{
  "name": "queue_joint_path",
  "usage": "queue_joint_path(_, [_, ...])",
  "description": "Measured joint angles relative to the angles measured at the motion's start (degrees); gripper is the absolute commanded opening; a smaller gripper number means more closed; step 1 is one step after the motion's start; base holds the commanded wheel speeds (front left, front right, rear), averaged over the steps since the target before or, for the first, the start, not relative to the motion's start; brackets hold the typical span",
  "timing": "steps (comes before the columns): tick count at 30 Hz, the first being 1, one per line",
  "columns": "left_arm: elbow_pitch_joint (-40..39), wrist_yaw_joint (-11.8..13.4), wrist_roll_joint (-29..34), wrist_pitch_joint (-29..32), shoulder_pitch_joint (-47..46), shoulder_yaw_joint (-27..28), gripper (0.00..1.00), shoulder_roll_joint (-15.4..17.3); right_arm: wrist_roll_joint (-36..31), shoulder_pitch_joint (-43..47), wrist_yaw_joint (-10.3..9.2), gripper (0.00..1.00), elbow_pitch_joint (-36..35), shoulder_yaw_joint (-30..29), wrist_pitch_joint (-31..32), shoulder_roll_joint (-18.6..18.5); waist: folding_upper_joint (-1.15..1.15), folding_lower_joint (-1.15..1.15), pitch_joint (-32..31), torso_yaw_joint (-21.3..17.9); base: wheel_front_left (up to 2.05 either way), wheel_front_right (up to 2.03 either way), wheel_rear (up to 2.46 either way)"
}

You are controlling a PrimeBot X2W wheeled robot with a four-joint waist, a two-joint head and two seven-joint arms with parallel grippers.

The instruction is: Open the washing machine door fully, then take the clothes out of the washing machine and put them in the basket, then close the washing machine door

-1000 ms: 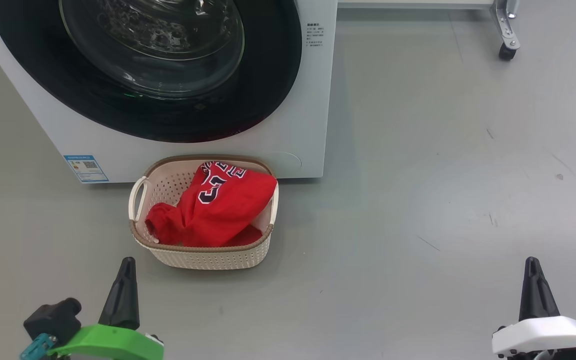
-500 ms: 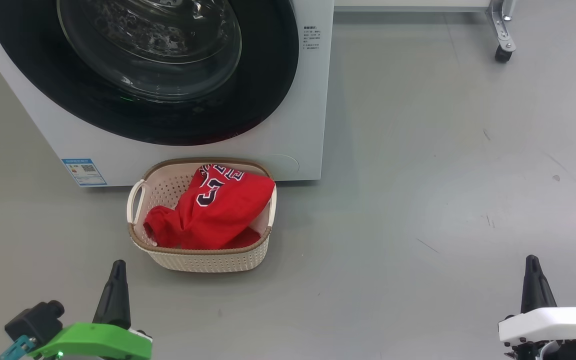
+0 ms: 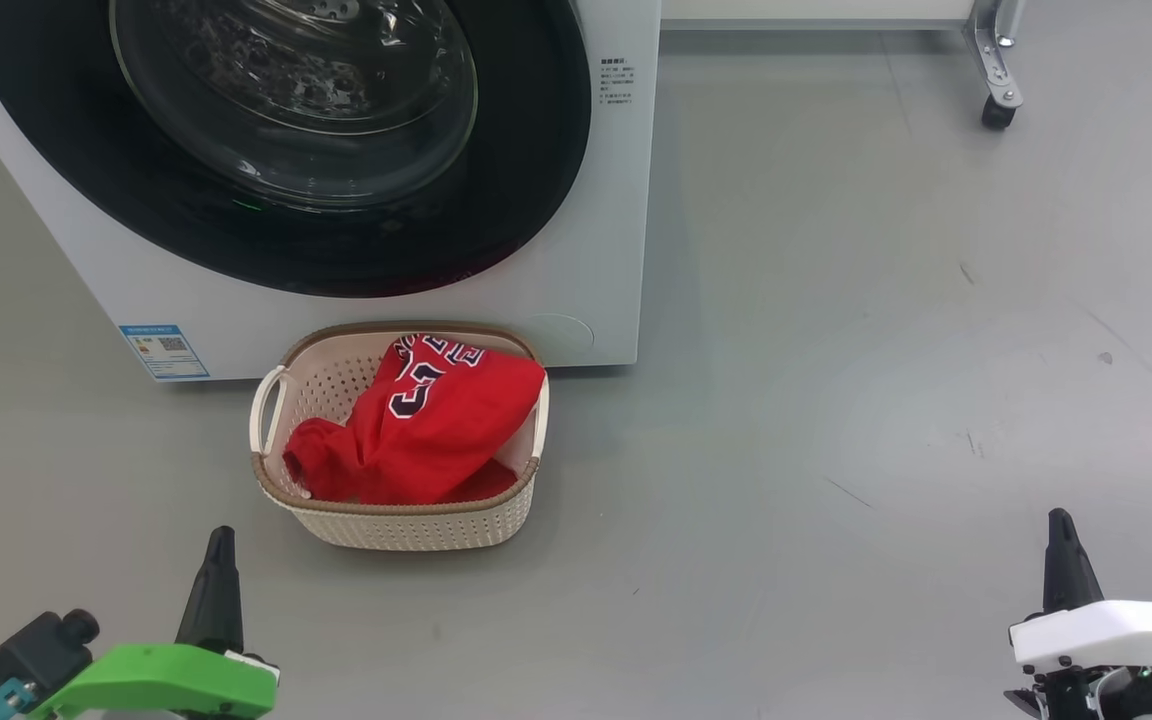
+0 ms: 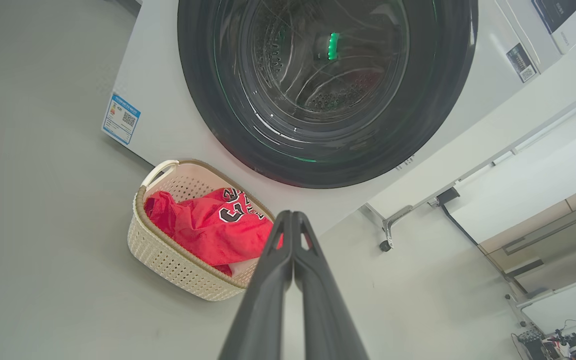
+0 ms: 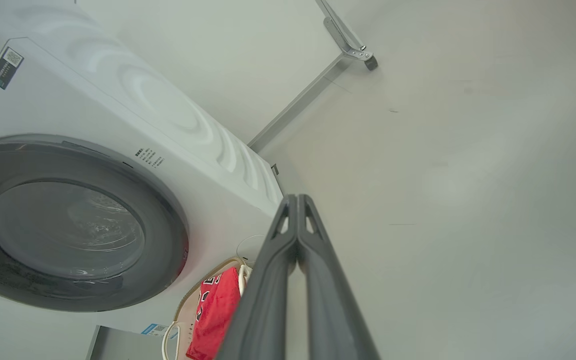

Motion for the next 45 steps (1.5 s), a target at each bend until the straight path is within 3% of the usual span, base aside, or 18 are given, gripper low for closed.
queue_joint_path(45, [1.76,0.00,-31.60,7.76,-2.32,3.77,0.00,1.32,34.04,-6.37,2.93,0.00,4.98,-2.89,9.06,-0.03,0.00,0.00,-1.46,-1.24,0.00,0.00,0.00])
